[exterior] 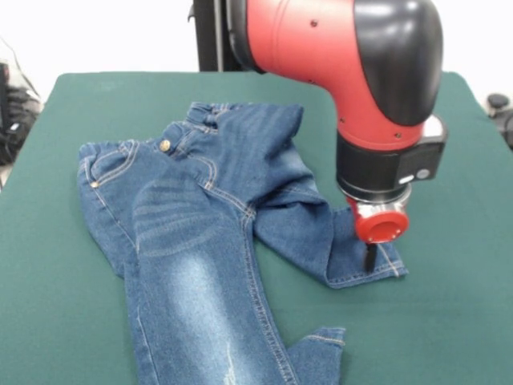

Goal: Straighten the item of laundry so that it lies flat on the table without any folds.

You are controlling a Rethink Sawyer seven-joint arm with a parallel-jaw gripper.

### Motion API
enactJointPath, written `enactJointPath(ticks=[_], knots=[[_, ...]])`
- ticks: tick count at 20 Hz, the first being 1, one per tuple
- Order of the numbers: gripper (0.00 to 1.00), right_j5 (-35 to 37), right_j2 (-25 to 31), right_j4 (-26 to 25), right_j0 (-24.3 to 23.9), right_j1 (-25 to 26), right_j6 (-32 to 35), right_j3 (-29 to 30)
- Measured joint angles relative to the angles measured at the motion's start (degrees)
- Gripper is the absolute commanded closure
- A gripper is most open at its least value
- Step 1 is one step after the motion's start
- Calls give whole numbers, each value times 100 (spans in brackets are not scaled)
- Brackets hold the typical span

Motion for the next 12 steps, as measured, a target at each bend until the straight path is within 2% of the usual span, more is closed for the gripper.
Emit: enactJointPath(ticks=[12], knots=[[0,11,27,31,28,67,0,-73]])
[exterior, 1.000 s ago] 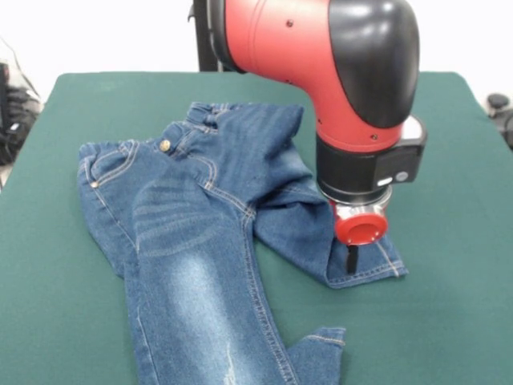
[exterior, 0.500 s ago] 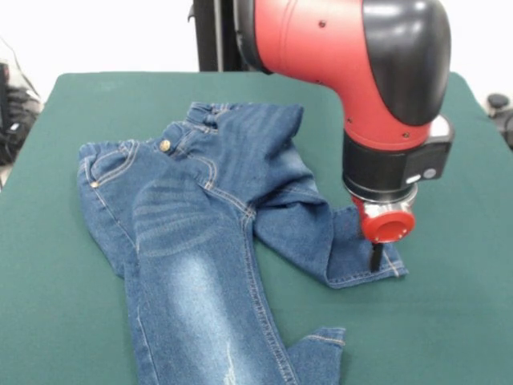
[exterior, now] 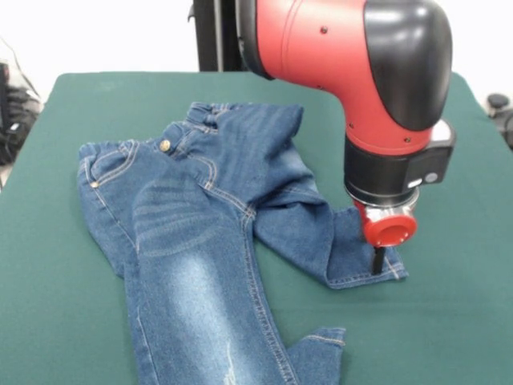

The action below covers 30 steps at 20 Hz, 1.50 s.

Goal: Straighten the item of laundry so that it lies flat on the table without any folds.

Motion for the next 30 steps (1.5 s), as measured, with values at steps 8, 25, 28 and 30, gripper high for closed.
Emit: enactJointPath(ticks=[8,25,28,30], knots=[[100,-6,-6,-18,-2,24,0,-58],[100,-25,30,-43,-36,19,0,-90],[100,-48,95,-46,-73,-14,0,-50],[100,-61,141,-50,-101,-34,0,-26]])
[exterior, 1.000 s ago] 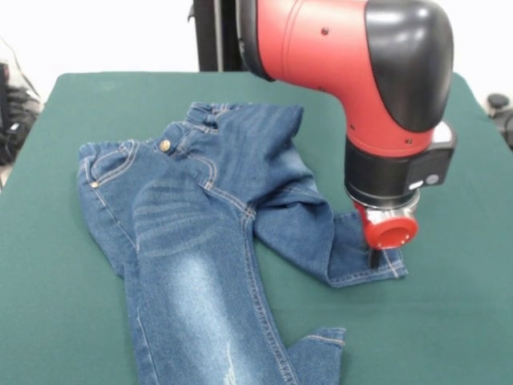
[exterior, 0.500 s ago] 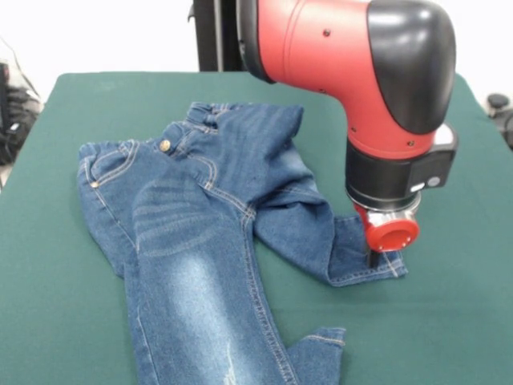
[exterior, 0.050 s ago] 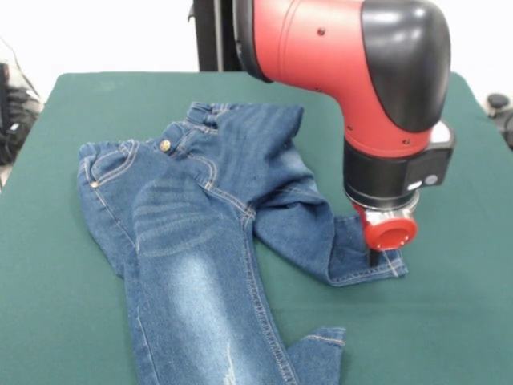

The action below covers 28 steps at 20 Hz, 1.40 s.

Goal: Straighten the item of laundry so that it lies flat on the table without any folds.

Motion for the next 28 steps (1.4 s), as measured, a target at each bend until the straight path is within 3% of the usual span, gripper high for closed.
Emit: enactJointPath(ticks=[9,16,23,28], knots=[[100,-232,382,-9,-283,-230,0,189],[100,-306,360,-12,-232,-526,0,172],[100,26,93,-201,-44,-684,0,-299],[100,746,-249,-365,59,-705,0,-929]])
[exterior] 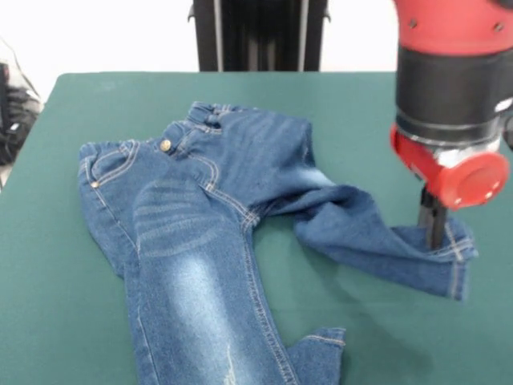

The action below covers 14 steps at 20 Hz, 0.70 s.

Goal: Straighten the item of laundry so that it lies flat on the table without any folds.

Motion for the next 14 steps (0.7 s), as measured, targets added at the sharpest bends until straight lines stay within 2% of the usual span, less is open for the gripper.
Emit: enactJointPath(ticks=[7,14], knots=[[100,529,-442,-58,127,-4,93,-579],[100,610,-724,-74,169,-4,271,-990]])
